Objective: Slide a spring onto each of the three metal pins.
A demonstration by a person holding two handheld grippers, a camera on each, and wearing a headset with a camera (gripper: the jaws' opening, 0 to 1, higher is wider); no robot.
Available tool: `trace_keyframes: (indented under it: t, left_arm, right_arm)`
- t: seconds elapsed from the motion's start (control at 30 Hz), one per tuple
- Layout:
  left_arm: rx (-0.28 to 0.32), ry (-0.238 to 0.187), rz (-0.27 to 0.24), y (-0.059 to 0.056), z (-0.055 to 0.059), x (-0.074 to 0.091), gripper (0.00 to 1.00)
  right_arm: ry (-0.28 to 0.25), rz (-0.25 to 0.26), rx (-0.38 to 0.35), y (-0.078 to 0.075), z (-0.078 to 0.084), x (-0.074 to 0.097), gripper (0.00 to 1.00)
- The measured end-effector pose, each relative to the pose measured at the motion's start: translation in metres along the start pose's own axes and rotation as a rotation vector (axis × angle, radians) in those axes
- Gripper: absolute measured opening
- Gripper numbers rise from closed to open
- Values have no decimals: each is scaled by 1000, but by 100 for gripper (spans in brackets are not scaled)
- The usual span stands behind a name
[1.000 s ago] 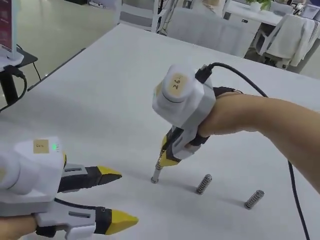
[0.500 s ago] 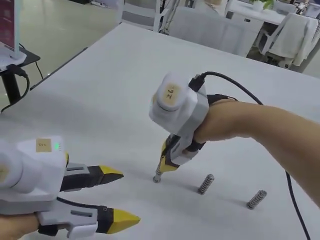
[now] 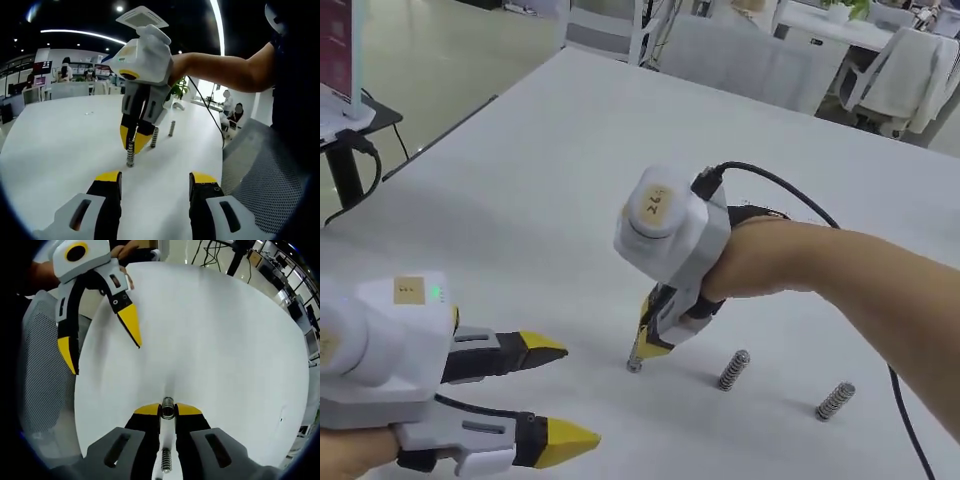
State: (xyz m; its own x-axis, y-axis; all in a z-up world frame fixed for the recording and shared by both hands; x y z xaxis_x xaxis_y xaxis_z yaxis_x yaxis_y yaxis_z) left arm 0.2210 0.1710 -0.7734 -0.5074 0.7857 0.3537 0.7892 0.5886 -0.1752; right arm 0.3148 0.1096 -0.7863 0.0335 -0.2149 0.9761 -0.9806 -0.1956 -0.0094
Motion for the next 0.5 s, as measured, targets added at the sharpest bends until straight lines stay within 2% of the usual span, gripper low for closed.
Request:
trace_keyframes:
  t: [0.5]
  left_arm:
    - [-1, 2, 0, -2, -1, 1, 49]
  right_arm:
    - [9, -12, -7, 5, 1, -9, 8]
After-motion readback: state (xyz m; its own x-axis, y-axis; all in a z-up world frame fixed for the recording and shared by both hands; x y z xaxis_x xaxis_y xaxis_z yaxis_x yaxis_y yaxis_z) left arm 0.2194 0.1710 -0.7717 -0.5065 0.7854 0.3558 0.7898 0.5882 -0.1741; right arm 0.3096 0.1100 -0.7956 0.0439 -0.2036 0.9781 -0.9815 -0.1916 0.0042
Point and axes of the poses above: the centre of the closed fingertips' face, and the gripper's own axes: x roughly backward along the fingers, y roughly to its left, z roughly out of its underside, the point moved 4 cm from there along x, roughly backward along the fingers, and after that the axes turned 2 degrees about y, right-handed, at the moved point
